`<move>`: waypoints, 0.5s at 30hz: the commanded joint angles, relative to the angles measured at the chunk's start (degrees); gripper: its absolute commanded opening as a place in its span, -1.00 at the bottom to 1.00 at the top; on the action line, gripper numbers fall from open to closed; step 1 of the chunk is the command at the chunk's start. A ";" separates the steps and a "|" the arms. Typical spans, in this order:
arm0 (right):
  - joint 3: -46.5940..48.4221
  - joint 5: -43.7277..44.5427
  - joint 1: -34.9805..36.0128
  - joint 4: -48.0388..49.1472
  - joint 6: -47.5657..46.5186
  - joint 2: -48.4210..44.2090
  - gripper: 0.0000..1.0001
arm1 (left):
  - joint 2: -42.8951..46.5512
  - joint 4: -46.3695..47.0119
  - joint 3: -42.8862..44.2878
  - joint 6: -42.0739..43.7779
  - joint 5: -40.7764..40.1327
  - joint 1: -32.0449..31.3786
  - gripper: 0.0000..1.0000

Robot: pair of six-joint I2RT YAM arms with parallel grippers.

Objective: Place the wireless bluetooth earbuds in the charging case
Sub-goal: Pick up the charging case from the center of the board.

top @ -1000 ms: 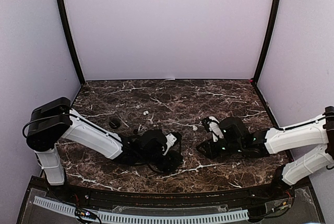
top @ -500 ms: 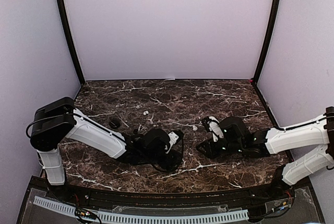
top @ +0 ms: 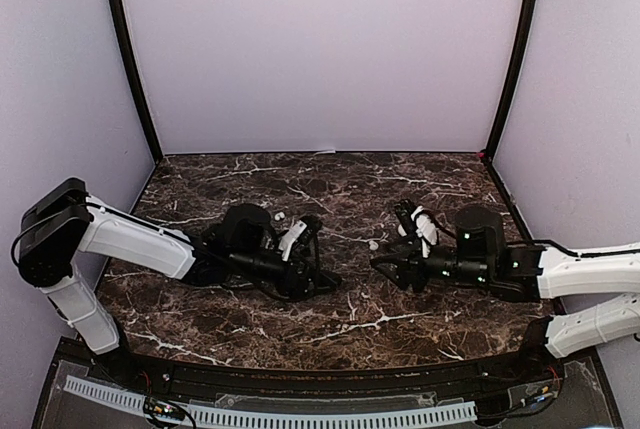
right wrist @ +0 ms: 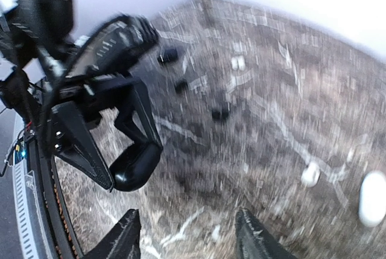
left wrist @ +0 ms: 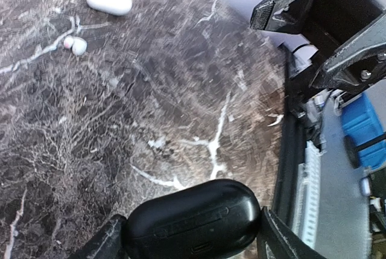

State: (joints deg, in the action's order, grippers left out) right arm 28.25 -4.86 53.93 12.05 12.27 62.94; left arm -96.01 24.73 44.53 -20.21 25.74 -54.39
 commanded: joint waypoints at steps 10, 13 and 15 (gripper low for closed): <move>-9.45 -7.11 -0.23 25.21 -26.28 -6.15 0.30 | 8.36 2.69 -3.17 -0.94 15.59 3.13 0.30; -7.37 -11.96 -0.15 23.96 -31.08 -2.92 0.29 | 8.29 2.67 -2.97 -0.48 16.89 3.32 0.30; -6.71 -13.90 0.21 24.40 -34.55 -0.85 0.27 | 7.78 2.77 -2.65 -0.18 17.79 3.30 0.30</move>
State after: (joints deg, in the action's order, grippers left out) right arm 19.03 -12.71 53.93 33.23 -13.39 59.00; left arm -89.71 26.17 42.09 -21.34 40.05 -51.46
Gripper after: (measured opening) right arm 0.642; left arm 0.768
